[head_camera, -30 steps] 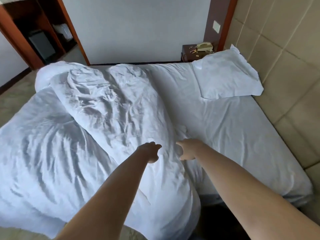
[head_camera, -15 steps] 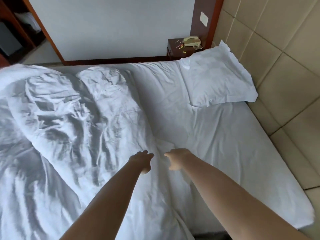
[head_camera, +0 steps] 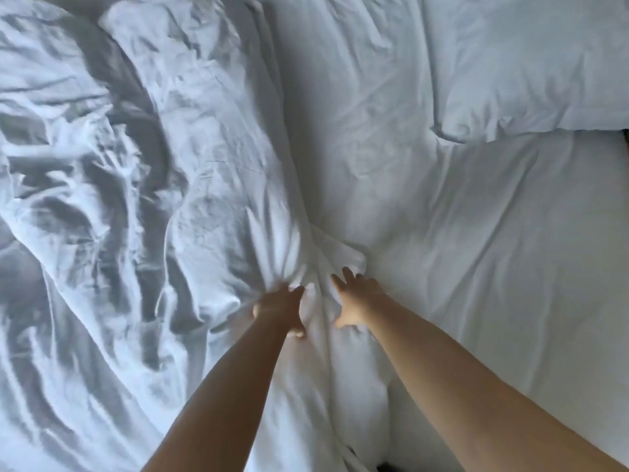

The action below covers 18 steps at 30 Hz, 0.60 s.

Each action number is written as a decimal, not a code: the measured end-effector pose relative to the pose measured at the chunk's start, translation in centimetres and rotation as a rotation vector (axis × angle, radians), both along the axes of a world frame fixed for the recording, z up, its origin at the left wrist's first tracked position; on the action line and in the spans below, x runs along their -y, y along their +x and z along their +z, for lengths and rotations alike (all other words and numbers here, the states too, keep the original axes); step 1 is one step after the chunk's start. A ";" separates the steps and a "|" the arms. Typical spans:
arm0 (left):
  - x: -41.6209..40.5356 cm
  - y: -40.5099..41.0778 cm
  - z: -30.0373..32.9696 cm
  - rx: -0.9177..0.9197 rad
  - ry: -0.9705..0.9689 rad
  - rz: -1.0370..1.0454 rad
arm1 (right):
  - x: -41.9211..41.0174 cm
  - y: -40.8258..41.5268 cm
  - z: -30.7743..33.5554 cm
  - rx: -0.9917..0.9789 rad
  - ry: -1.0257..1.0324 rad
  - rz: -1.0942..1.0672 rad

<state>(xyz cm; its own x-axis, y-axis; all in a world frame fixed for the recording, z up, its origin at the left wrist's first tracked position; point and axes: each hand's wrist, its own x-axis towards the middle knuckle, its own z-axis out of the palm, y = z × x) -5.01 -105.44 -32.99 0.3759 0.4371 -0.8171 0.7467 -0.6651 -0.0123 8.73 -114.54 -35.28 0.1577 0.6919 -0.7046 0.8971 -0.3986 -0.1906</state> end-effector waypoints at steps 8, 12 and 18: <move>-1.2 0.5 -4.5 0.008 0.058 0.010 | -1.7 -2.4 -5.4 -0.147 0.041 -0.259; 0.2 -0.4 -4.0 0.019 0.070 0.055 | -1.3 -4.5 -4.1 -0.297 -0.033 -0.392; 3.0 -3.3 1.3 0.178 0.151 0.054 | 2.9 -6.6 2.6 -0.178 -0.057 -0.315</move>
